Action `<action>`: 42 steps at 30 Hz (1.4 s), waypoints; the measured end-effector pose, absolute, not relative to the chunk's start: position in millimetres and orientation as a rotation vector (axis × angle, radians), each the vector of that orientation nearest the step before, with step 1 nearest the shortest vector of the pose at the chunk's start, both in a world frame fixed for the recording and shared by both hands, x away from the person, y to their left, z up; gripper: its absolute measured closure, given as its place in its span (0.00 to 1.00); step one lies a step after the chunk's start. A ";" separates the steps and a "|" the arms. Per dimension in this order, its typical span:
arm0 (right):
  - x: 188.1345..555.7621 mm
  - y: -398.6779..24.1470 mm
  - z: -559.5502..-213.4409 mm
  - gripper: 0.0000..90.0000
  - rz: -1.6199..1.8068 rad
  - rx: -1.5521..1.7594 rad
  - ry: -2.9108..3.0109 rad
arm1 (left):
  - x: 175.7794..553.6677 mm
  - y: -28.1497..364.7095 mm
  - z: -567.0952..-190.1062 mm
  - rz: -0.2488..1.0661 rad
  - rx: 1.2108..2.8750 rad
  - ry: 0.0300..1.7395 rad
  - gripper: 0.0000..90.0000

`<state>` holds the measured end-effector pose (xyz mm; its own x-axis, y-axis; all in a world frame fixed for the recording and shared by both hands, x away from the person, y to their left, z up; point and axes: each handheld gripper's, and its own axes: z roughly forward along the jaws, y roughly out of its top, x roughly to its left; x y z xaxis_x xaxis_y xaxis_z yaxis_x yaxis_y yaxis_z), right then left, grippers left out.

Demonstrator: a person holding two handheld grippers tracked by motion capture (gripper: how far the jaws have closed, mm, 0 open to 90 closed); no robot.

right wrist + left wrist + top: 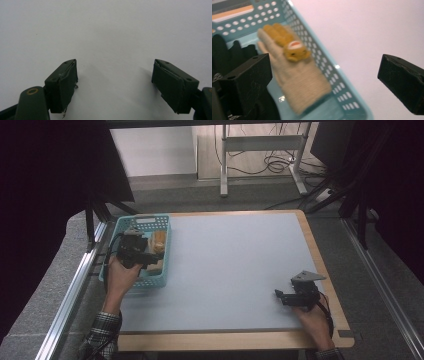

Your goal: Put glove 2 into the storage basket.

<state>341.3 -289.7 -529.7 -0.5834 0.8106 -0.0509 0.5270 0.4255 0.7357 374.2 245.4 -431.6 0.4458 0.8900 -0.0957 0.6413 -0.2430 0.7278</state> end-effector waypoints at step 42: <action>341.5 -289.6 -529.6 0.22 0.968 1.138 2.284 | 333.0 122.3 -500.7 0.304 2.118 0.955 0.00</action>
<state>341.5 -289.6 -529.6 -0.5828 0.8109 -0.0523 0.5265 0.4259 0.7358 333.0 122.3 -500.7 0.6891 0.7186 -0.0929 0.5328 -0.4156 0.7371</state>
